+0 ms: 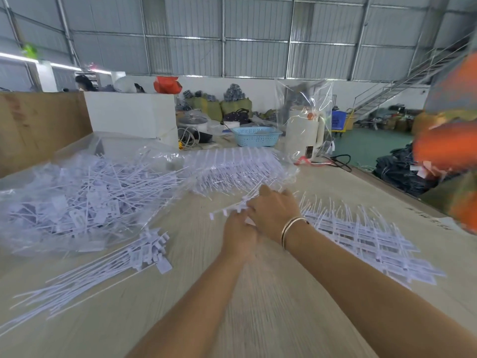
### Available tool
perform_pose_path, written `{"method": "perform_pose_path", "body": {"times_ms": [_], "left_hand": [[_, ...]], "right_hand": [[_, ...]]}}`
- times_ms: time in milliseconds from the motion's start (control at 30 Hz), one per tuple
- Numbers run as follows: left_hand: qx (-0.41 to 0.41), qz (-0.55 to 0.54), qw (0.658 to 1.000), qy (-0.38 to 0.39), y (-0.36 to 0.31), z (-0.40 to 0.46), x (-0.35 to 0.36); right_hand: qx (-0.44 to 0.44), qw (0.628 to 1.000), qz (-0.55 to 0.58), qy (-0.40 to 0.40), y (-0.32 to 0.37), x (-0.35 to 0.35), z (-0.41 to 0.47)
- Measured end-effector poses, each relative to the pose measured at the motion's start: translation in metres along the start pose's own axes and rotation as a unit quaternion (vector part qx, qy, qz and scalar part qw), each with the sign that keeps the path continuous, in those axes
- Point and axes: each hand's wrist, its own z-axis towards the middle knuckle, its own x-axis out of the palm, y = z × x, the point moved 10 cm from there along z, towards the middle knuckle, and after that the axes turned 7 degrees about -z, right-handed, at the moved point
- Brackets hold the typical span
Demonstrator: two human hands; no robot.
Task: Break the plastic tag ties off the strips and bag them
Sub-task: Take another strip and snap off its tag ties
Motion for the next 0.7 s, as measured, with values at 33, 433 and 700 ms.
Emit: {"method": "perform_pose_path", "body": {"times_ms": [33,433,700], "left_hand": [[-0.068,-0.175,0.982,-0.009,0.007,-0.005,-0.005],[-0.24,-0.414,0.878,-0.006,0.003,-0.044,-0.041],[-0.252,-0.363,0.895,0.057,-0.013,-0.039,-0.089]], "right_hand": [[0.007,1.0,0.01,0.011,0.002,0.001,-0.006],[-0.109,0.952,0.262,0.113,0.066,-0.013,-0.041],[0.05,0.97,0.239,0.017,-0.041,-0.024,-0.042]]}}
